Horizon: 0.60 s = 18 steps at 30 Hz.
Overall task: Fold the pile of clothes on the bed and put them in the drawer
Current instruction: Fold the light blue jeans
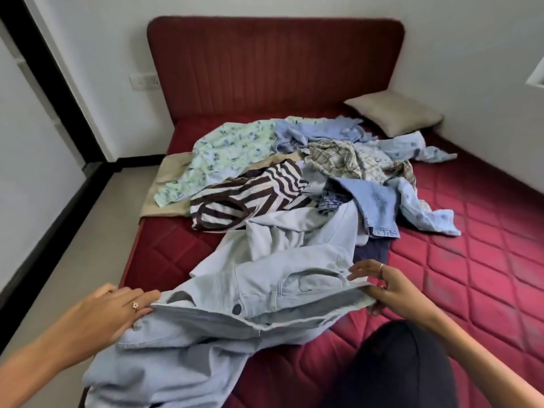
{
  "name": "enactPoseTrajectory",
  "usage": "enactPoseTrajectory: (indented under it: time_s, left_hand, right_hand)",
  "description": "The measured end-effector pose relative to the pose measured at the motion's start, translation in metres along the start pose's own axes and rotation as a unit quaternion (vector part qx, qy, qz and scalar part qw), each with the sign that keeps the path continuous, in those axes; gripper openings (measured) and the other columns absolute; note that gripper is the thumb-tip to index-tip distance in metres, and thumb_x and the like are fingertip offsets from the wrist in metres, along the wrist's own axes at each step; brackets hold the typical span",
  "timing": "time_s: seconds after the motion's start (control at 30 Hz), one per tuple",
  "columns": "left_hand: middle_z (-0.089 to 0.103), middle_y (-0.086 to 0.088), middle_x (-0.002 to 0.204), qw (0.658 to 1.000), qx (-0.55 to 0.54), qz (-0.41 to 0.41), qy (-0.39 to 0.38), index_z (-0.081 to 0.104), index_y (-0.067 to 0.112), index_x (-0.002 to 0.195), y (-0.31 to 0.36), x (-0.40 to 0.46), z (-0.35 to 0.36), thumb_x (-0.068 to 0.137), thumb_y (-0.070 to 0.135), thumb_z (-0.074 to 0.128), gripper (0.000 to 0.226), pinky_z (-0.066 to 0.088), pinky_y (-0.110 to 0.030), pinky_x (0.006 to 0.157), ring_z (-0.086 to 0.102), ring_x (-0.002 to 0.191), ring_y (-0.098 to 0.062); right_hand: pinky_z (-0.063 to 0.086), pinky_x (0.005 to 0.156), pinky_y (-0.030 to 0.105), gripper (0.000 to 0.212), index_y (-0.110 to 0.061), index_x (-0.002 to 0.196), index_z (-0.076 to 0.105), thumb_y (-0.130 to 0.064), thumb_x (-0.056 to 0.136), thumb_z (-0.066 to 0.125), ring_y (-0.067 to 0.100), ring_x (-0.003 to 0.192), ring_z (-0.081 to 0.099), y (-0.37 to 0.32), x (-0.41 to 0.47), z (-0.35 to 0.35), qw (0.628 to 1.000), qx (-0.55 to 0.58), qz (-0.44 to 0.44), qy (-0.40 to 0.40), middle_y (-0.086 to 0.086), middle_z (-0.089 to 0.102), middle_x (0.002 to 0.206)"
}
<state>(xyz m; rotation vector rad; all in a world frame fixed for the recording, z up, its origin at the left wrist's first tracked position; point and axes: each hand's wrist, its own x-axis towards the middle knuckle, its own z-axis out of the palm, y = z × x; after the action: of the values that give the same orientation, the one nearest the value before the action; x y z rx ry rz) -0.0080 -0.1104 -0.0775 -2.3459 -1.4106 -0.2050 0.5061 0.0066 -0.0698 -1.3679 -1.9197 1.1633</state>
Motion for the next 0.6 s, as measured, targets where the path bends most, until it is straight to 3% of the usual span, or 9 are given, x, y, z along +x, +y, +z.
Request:
enactPoseTrajectory:
  time_s: [0.1,0.17,0.2,0.3,0.4,0.5,0.57,0.6]
  left_hand:
    - [0.054,0.015,0.072,0.999,-0.030,0.012,-0.012,0.054,0.027,0.099,0.002,-0.014,0.005,0.103,0.035,0.023,0.032,0.028,-0.029,0.066,0.056,0.060,-0.008]
    - [0.053,0.017,0.077,0.998,-0.045,0.006,-0.036,0.055,0.029,0.098,0.002,-0.024,0.012,0.091,0.026,0.040,0.017,0.027,-0.025,0.068,0.049,0.068,-0.003]
    - [0.052,0.018,0.079,0.997,-0.059,0.004,-0.049,0.056,0.030,0.098,0.000,-0.028,0.016,0.083,0.023,0.044,0.021,0.026,-0.021,0.070,0.046,0.071,-0.002]
    - [0.048,0.019,0.078,0.994,-0.079,0.001,-0.073,0.057,0.032,0.098,0.001,-0.028,0.022,0.078,0.021,0.046,0.025,0.024,-0.017,0.071,0.045,0.074,0.000]
    - [0.046,0.018,0.078,0.993,-0.083,-0.007,-0.079,0.057,0.032,0.098,0.001,-0.021,0.023,0.079,0.022,0.046,0.024,0.024,-0.019,0.067,0.045,0.071,-0.001]
    - [0.049,0.016,0.076,0.993,-0.095,-0.015,-0.067,0.059,0.031,0.093,0.000,-0.017,0.026,0.097,0.033,0.036,0.023,0.022,-0.020,0.066,0.049,0.067,-0.003]
    - [0.051,0.015,0.075,0.994,-0.091,-0.011,-0.059,0.059,0.030,0.091,0.002,-0.015,0.026,0.099,0.037,0.032,0.029,0.025,-0.020,0.066,0.054,0.065,-0.006]
    - [0.052,0.015,0.076,0.994,-0.092,-0.007,-0.061,0.059,0.029,0.092,0.003,-0.014,0.025,0.096,0.035,0.038,0.022,0.026,-0.021,0.066,0.056,0.065,-0.008]
  right_hand:
    - [0.050,0.065,0.022,0.035,-0.016,0.106,0.064,0.013,0.087,0.055,0.000,0.081,0.066,-0.003,0.001,0.002,0.999,-0.024,-0.022,-0.022,-0.009,0.071,0.104]
    - [0.045,0.066,0.017,0.031,-0.015,0.107,0.066,0.008,0.088,0.057,-0.005,0.076,0.061,-0.002,0.002,0.003,0.999,-0.012,-0.019,-0.048,-0.006,0.071,0.108]
    - [0.044,0.063,0.015,0.028,-0.014,0.109,0.065,0.005,0.090,0.058,-0.005,0.070,0.058,-0.003,0.003,0.004,0.998,0.007,-0.013,-0.057,-0.004,0.070,0.110]
    - [0.046,0.056,0.022,0.028,-0.013,0.122,0.057,-0.004,0.096,0.053,0.005,0.063,0.055,0.000,0.006,0.009,0.995,0.074,0.025,-0.065,-0.001,0.069,0.117]
    - [0.052,0.063,0.030,0.033,-0.019,0.131,0.051,-0.010,0.102,0.041,0.023,0.073,0.056,0.001,0.007,0.014,0.982,0.162,0.078,-0.060,-0.004,0.065,0.125]
    - [0.054,0.069,0.033,0.034,-0.026,0.135,0.047,-0.019,0.103,0.039,0.025,0.077,0.053,0.001,0.004,0.016,0.976,0.186,0.096,-0.053,-0.012,0.062,0.129]
    - [0.054,0.076,0.036,0.036,-0.028,0.132,0.048,-0.038,0.098,0.045,0.024,0.089,0.060,0.005,0.003,0.017,0.978,0.180,0.093,-0.049,-0.013,0.060,0.131]
    - [0.051,0.084,0.038,0.048,-0.029,0.130,0.050,-0.056,0.090,0.050,0.020,0.102,0.062,0.006,0.002,0.017,0.979,0.173,0.092,-0.049,-0.014,0.060,0.132]
